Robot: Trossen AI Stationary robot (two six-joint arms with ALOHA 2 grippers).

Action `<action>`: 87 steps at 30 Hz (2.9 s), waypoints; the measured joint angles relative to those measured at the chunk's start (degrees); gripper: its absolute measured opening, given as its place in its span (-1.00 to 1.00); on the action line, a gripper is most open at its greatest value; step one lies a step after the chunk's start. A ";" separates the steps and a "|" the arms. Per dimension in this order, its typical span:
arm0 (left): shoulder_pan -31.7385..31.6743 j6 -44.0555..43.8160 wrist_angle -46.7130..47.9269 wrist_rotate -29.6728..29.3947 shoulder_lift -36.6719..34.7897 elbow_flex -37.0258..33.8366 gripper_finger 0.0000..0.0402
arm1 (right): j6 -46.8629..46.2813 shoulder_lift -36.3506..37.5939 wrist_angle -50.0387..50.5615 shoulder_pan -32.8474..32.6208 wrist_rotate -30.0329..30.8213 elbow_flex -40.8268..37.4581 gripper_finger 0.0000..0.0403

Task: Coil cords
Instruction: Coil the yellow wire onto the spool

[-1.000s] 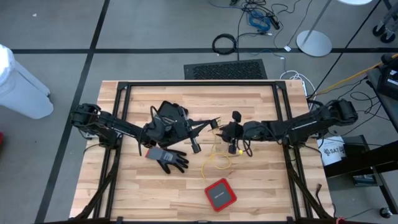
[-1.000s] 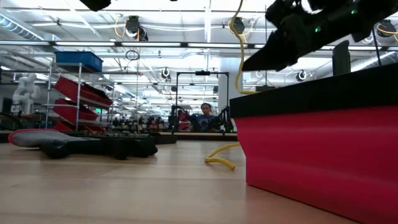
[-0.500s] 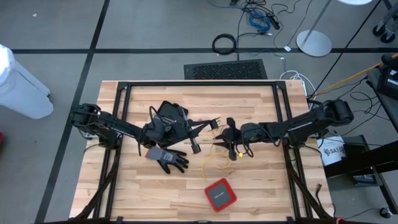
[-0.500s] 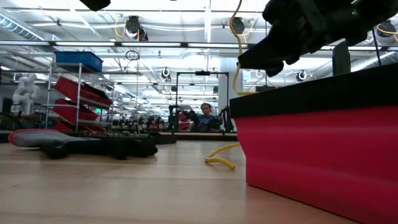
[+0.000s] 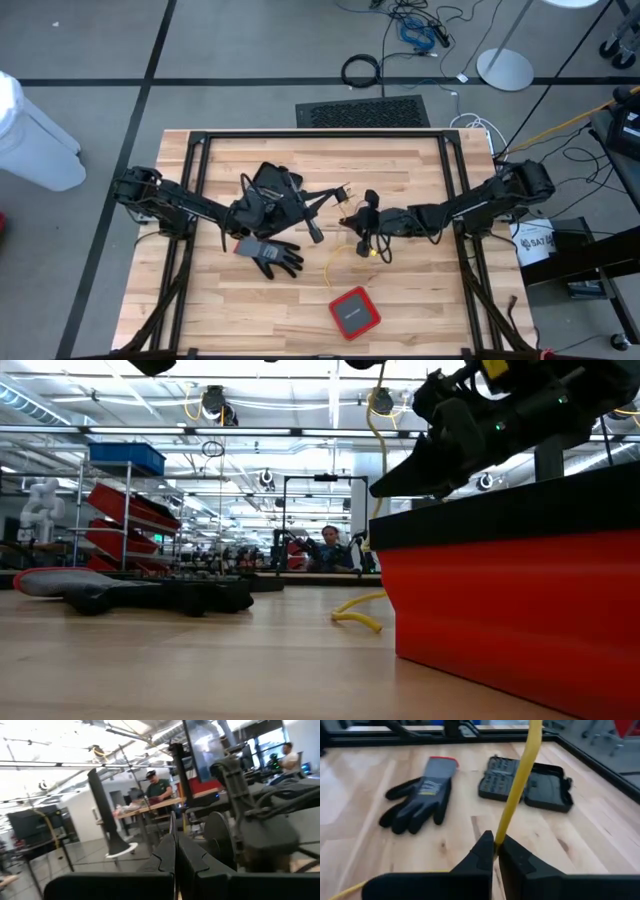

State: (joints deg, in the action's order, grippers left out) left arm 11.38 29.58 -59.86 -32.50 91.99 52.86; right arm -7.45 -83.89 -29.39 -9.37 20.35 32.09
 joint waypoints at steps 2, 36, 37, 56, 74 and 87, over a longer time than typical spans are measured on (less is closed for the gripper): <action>0.00 1.25 0.16 -1.76 0.40 0.04 -1.00 | -0.37 -0.85 0.02 -0.51 1.70 0.87 -0.98; 1.63 12.25 0.42 -7.89 7.47 -0.02 -1.00 | -4.37 4.77 28.44 -4.71 5.20 13.73 -1.00; 1.68 11.81 -0.57 -7.42 7.47 -0.02 -1.00 | -4.07 4.62 28.49 -4.54 5.10 13.73 -1.00; 4.13 22.04 -6.91 -16.06 6.51 -0.03 -1.00 | -6.90 4.49 37.58 -5.07 6.77 13.71 -1.00; -0.47 14.16 -0.66 -15.81 8.77 -0.02 -1.00 | -2.64 4.49 24.21 -8.34 -1.78 13.69 -1.00; -0.87 9.77 2.56 -12.56 9.46 -0.02 -1.00 | 2.28 4.49 22.07 -8.35 -4.19 17.31 -1.00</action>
State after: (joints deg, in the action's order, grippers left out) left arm 10.50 39.35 -57.31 -45.06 101.45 52.84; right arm -5.16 -79.40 -7.32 -17.72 16.16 49.41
